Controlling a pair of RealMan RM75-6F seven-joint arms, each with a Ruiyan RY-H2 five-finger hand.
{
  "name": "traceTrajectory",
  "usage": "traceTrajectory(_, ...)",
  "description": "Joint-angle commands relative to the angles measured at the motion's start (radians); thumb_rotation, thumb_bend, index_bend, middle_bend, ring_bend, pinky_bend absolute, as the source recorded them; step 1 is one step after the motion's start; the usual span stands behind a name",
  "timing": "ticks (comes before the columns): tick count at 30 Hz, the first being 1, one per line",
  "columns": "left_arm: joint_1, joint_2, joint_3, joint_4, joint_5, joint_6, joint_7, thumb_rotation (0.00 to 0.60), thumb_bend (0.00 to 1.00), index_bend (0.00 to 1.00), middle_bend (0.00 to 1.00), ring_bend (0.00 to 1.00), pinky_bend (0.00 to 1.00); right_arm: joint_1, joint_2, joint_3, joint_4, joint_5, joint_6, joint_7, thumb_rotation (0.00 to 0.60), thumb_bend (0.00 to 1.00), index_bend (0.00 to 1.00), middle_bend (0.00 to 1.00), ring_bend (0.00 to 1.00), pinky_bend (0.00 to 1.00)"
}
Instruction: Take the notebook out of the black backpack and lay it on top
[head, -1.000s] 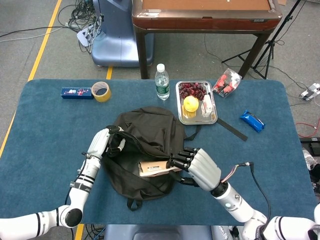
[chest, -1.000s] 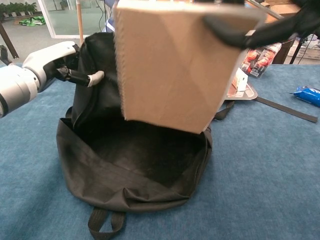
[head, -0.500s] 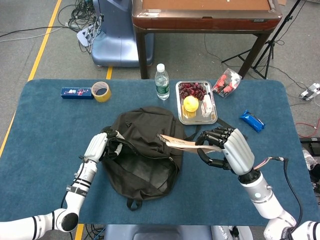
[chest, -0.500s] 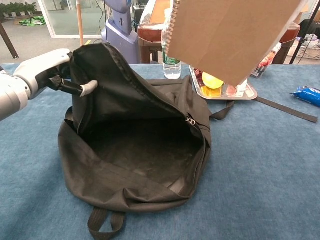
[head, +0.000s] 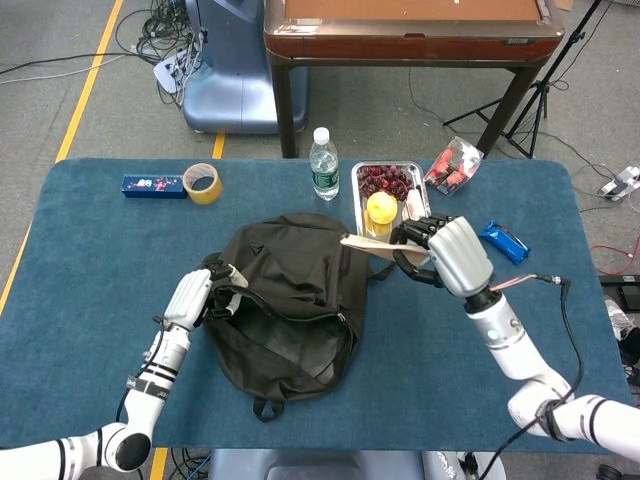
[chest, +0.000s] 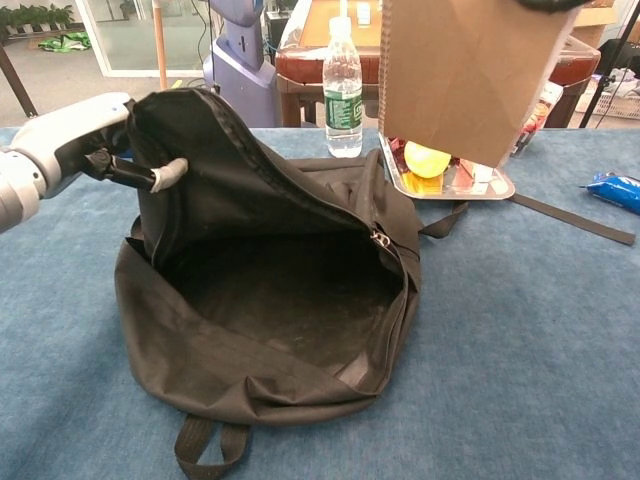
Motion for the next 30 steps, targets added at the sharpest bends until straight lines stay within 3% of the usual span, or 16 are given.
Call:
traceTrajectory(1,0.002,0.002,0.002,-0.005,0.002,0.001,0.005,0.600,0.68,0.71,0.46,0.33,0.15,0.086,-0.155,0.010,0.231,-0.032,-0.051,-0.001,0.600,0.54,0.89,0.70,0.65,0.69)
traceTrajectory(6,0.004,0.002,0.004,-0.016,0.001,0.003,0.015,0.600,0.68,0.71,0.46,0.33,0.15,0.122,-0.284,-0.024,0.394,-0.053,-0.074,0.040,0.600,0.52,0.89,0.67,0.64,0.69)
traceTrajectory(9,0.004,0.003,0.005,-0.021,0.000,0.003,0.021,0.600,0.68,0.71,0.46,0.33,0.15,0.125,-0.322,-0.040,0.410,-0.042,-0.103,0.038,0.600,0.48,0.85,0.61,0.58,0.65)
traceTrajectory(13,0.004,0.002,0.005,-0.024,-0.002,0.000,0.021,0.600,0.68,0.71,0.46,0.33,0.15,0.123,-0.303,-0.055,0.312,0.008,-0.200,-0.013,0.600,0.31,0.60,0.46,0.43,0.52)
traceTrajectory(16,0.005,0.003,0.008,-0.026,-0.001,-0.003,0.021,0.600,0.68,0.71,0.46,0.33,0.15,0.121,-0.244,-0.057,0.180,0.070,-0.294,-0.069,0.600,0.11,0.23,0.24,0.21,0.31)
traceTrajectory(18,0.007,0.006,0.010,-0.030,0.002,-0.003,0.020,0.600,0.68,0.71,0.45,0.33,0.15,0.116,-0.196,-0.055,0.085,0.106,-0.335,-0.105,0.600,0.04,0.04,0.10,0.11,0.21)
traceTrajectory(19,0.008,0.007,0.010,-0.031,0.003,-0.003,0.020,0.600,0.68,0.71,0.45,0.33,0.15,0.112,-0.178,-0.053,0.048,0.117,-0.341,-0.114,0.600,0.01,0.01,0.05,0.07,0.18)
traceTrajectory(21,0.010,0.012,0.011,-0.034,0.004,-0.005,0.019,0.600,0.68,0.71,0.45,0.33,0.15,0.103,-0.139,-0.053,-0.026,0.131,-0.349,-0.137,0.600,0.00,0.00,0.01,0.03,0.15)
traceTrajectory(26,0.014,0.038,0.022,-0.049,0.007,-0.018,0.024,0.600,0.68,0.67,0.42,0.30,0.15,0.078,-0.052,-0.060,-0.157,0.147,-0.351,-0.175,0.600,0.00,0.00,0.00,0.00,0.13)
traceTrajectory(30,0.015,0.100,0.052,-0.089,0.017,-0.069,0.031,0.600,0.61,0.48,0.29,0.21,0.14,0.052,0.005,-0.067,-0.224,0.152,-0.337,-0.185,0.600,0.00,0.00,0.00,0.00,0.13)
